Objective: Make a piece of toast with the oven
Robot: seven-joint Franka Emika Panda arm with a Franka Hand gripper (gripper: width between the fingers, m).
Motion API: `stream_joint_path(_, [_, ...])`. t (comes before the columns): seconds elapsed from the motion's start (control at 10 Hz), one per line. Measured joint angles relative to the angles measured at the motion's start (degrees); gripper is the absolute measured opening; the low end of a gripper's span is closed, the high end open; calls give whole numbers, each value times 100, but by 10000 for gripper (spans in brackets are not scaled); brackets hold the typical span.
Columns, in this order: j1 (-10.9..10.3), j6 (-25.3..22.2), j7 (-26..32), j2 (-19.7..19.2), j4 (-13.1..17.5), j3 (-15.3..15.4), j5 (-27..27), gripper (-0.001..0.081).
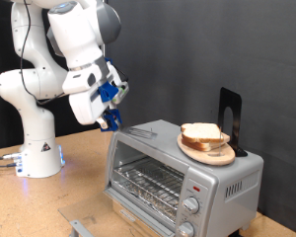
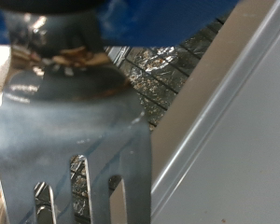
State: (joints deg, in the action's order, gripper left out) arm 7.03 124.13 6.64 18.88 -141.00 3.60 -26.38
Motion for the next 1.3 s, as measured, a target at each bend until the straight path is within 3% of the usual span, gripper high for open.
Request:
stream_joint_path(0.8, [-6,24,-398,-638,566,317,100,466])
stream_joint_path(1.3, [-11,138,-411,-687,685,517,60,466])
